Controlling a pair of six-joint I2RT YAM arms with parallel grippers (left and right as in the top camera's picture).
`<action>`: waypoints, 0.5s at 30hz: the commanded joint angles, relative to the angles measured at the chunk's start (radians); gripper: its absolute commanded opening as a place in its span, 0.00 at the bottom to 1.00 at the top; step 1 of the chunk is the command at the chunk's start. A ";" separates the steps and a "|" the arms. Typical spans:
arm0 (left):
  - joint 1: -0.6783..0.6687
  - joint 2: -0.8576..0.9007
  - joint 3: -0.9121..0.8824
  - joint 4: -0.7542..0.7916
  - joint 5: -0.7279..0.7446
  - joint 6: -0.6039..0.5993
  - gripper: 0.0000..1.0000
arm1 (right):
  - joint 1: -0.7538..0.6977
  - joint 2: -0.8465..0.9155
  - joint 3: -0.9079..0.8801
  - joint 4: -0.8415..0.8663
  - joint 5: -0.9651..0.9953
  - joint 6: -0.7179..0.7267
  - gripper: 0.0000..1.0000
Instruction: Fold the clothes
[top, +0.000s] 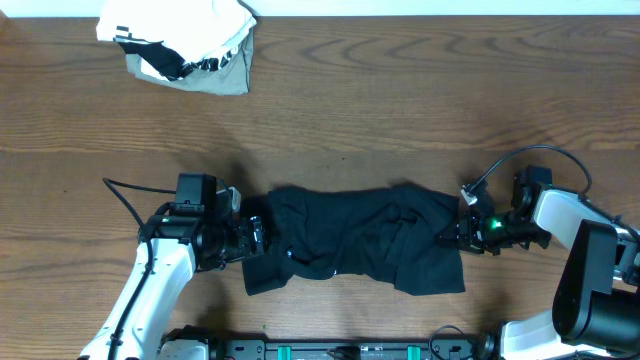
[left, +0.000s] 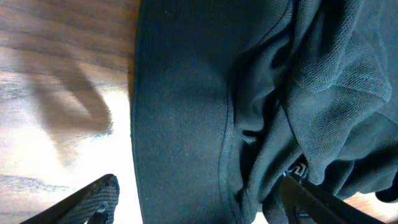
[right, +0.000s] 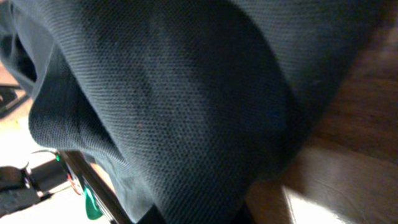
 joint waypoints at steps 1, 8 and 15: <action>0.004 -0.003 0.018 -0.007 -0.011 0.013 0.85 | -0.029 0.012 0.001 0.005 -0.013 0.013 0.01; 0.004 -0.003 0.018 -0.011 -0.011 0.014 0.85 | -0.127 0.012 0.105 -0.070 0.106 0.069 0.01; 0.004 -0.003 0.018 -0.003 -0.011 0.014 0.85 | -0.111 -0.011 0.251 -0.190 0.320 0.153 0.01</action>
